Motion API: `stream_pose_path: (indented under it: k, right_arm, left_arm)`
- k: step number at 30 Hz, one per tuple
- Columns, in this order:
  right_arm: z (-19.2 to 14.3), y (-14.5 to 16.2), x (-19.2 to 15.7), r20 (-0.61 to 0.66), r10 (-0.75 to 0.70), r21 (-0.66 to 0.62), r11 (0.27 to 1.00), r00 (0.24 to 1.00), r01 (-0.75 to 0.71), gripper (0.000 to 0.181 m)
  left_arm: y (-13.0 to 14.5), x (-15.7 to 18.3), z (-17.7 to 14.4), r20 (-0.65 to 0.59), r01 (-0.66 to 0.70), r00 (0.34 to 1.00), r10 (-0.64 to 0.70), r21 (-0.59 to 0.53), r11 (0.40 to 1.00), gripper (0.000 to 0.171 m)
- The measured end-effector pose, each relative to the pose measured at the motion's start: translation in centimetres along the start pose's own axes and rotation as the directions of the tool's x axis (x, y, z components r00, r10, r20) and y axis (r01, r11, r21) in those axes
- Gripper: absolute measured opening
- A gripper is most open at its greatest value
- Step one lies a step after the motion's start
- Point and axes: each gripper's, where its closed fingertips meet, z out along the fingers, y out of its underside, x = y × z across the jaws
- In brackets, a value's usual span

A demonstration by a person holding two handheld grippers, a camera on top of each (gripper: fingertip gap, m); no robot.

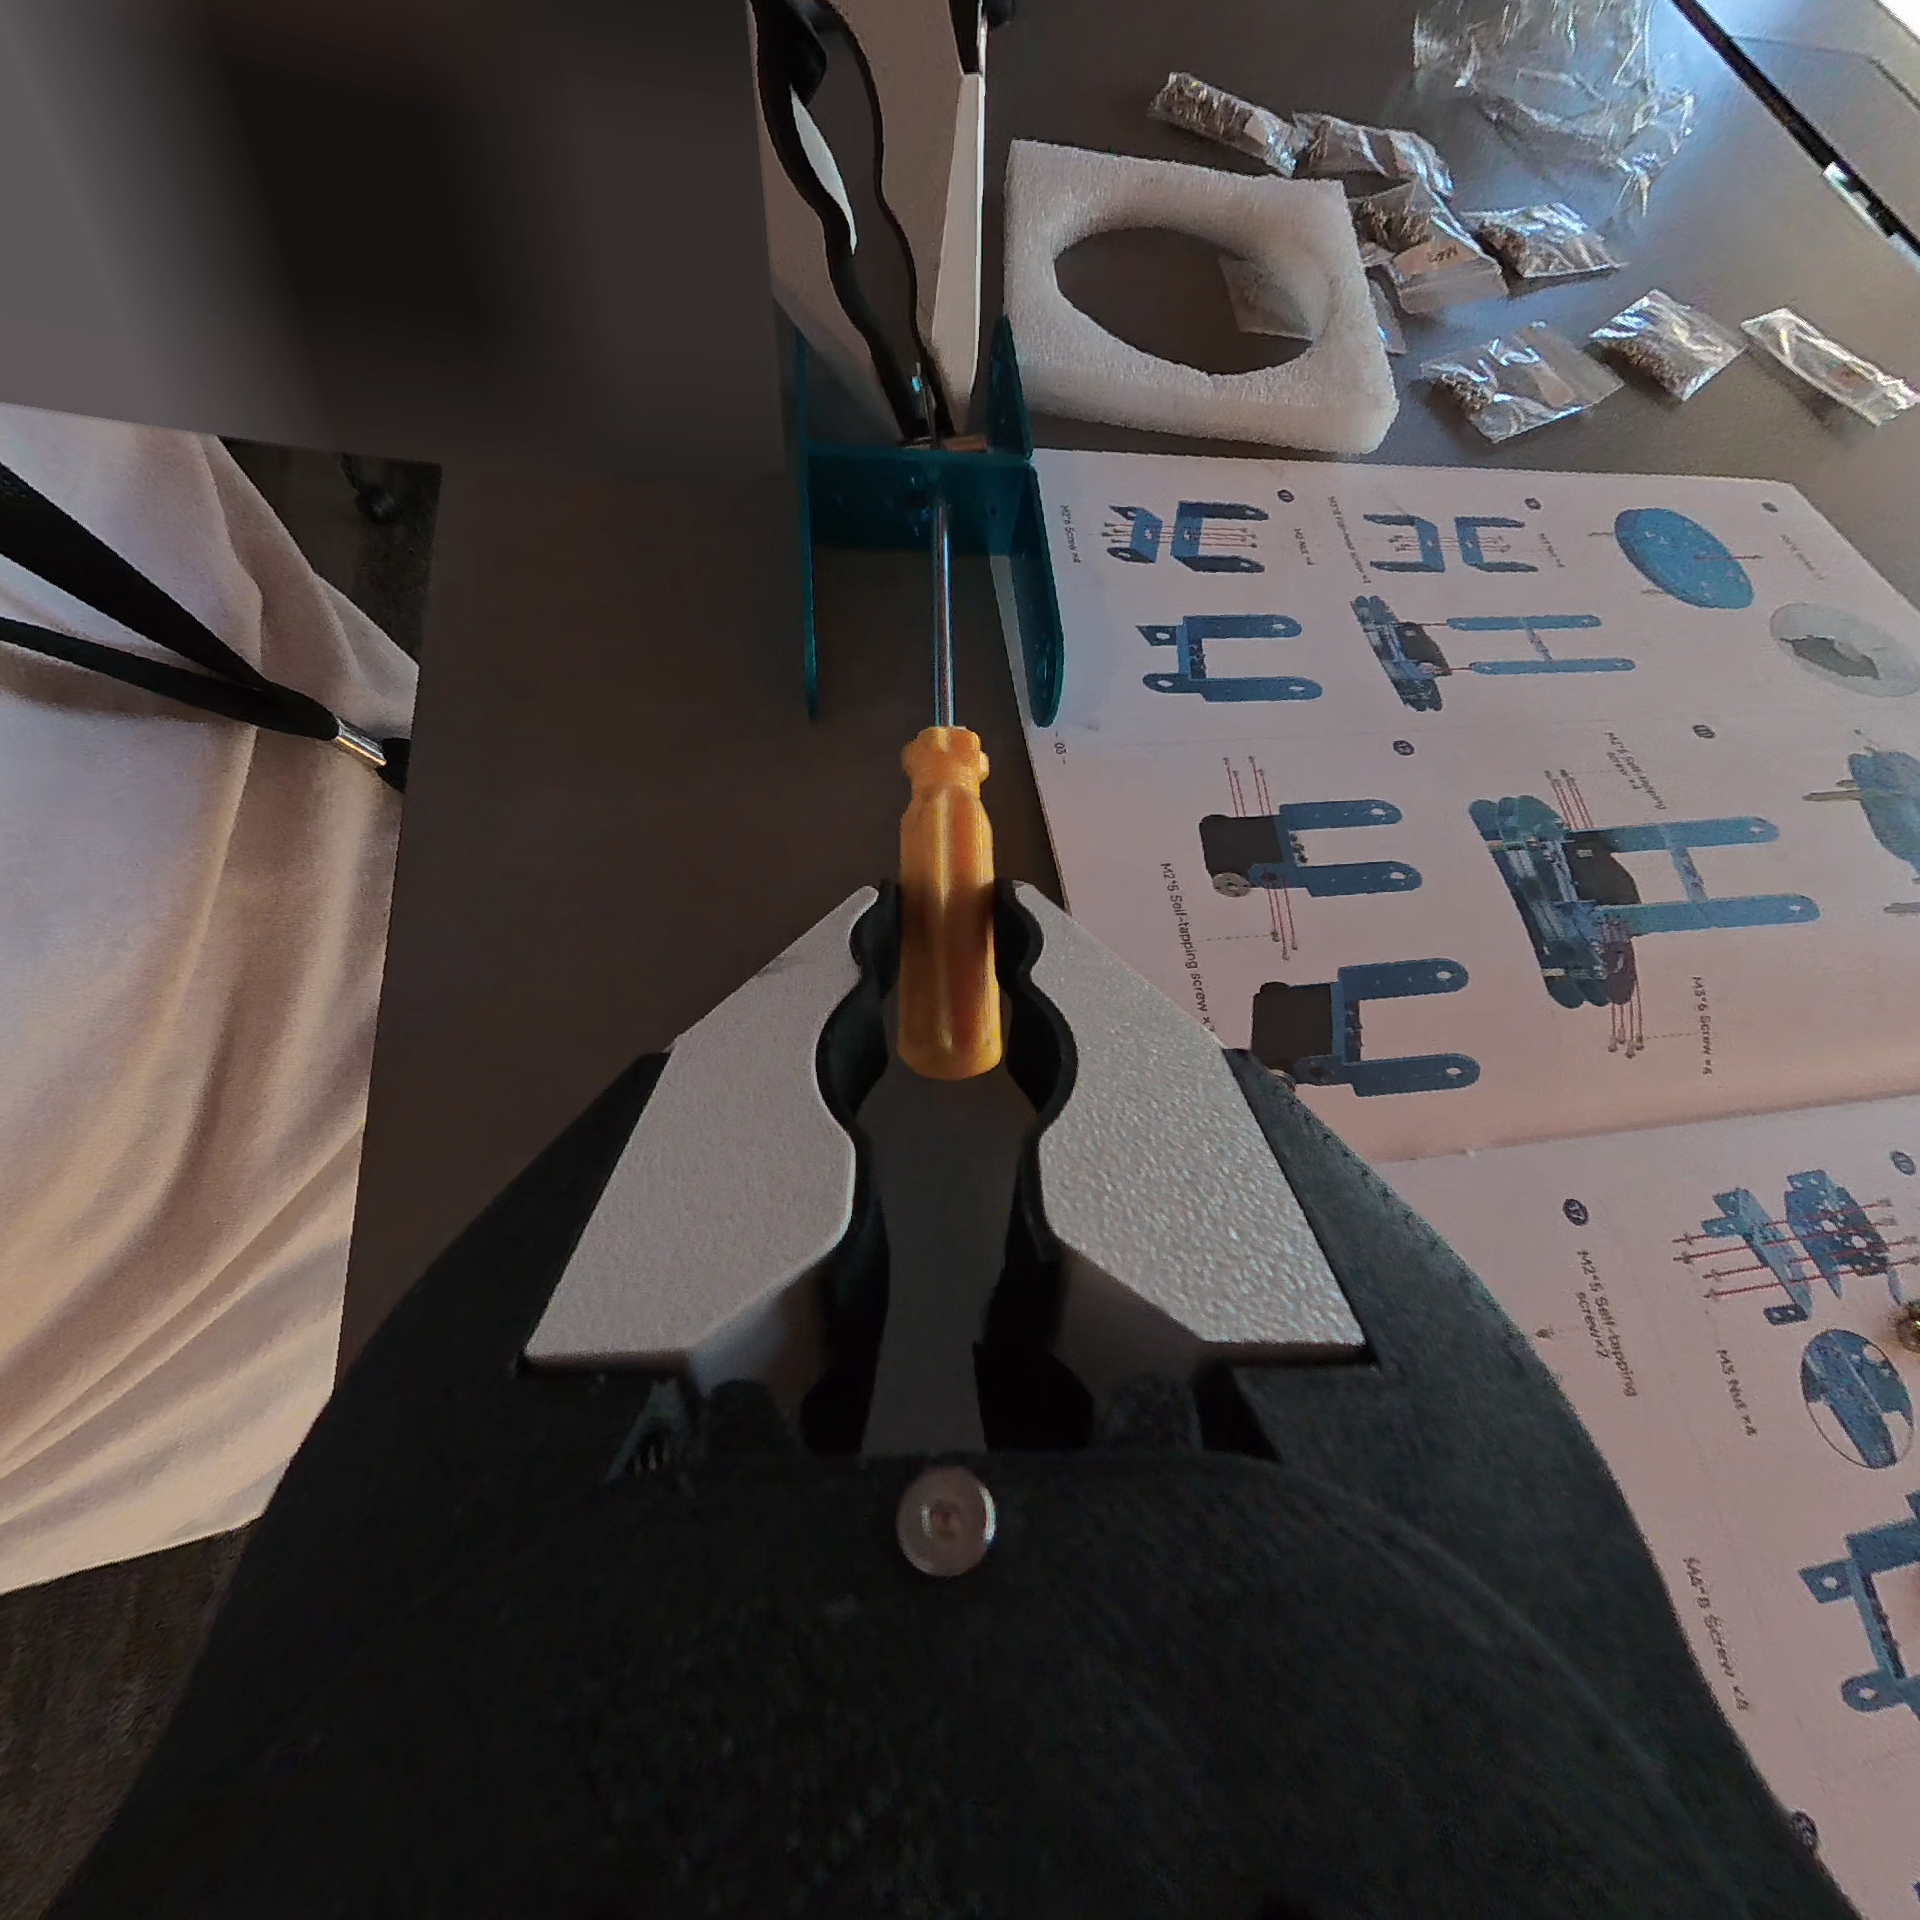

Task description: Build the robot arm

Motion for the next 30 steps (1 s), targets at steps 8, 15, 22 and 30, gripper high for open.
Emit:
stream_pose_path:
  k: [8,15,22,30]
  right_arm:
    - [0.27,0.15,0.07,0.0,-0.011,-0.005,1.0,1.0,0.011,0.017]
    - [0.25,0.38,0.22,-0.003,-0.01,-0.012,1.0,1.0,0.01,0.017]
    - [0.07,0.2,0.32,-0.009,-0.006,0.004,1.0,1.0,0.006,0.017]
    - [0.09,0.19,0.4,-0.006,0.001,0.005,1.0,1.0,-0.001,0.017]
  left_arm:
    - [-0.02,-0.05,0.0,-0.001,-0.013,1.0,0.013,0.002,1.0,0.005]
    - [-0.05,-0.07,0.03,-0.001,-0.011,1.0,0.011,0.002,1.0,0.005]
    - [-0.09,-0.09,0.06,-0.001,-0.011,1.0,0.011,0.004,1.0,0.005]
    - [-0.07,-0.17,0.06,0.0,-0.012,1.0,0.012,0.004,1.0,0.005]
